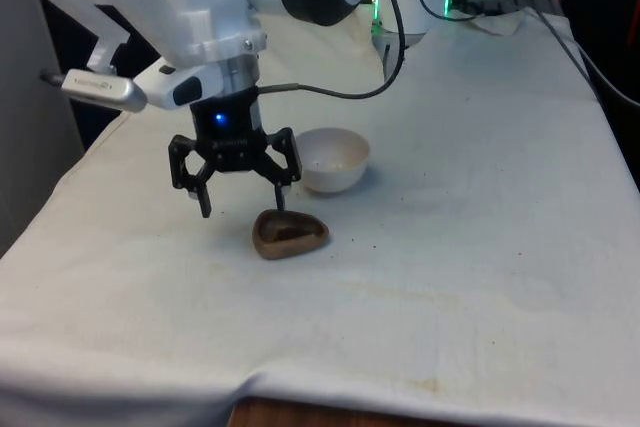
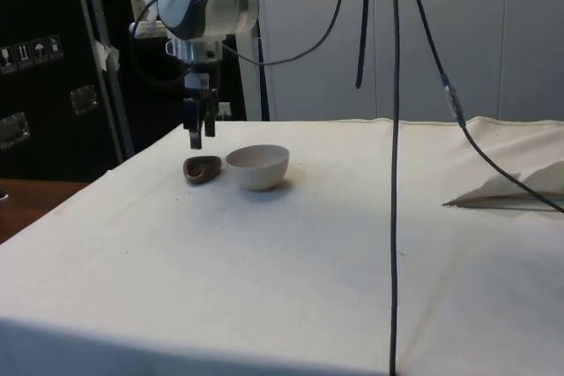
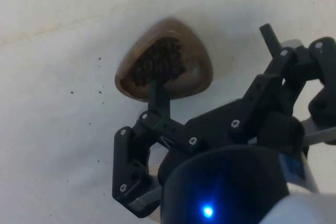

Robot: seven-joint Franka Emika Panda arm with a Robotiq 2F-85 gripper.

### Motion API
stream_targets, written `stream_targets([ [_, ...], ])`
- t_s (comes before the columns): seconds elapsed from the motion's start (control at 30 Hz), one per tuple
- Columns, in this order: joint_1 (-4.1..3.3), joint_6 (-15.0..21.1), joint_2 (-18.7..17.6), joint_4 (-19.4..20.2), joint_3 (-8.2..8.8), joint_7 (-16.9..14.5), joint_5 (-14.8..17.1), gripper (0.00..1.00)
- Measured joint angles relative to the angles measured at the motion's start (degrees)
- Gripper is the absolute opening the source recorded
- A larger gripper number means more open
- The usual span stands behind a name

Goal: Pour the coffee beans from the cup into the bowl.

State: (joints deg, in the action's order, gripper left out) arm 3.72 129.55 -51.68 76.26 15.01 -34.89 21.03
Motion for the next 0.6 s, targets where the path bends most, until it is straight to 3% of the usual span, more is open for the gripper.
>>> stream_targets([
  [0.3, 0.06, -1.3, -1.7, -2.6, 0.63, 0.2, 0.0, 1.00],
  [0.6, 0.06, -1.6, -2.3, -2.6, 0.74, 0.2, 0.1, 1.00],
])
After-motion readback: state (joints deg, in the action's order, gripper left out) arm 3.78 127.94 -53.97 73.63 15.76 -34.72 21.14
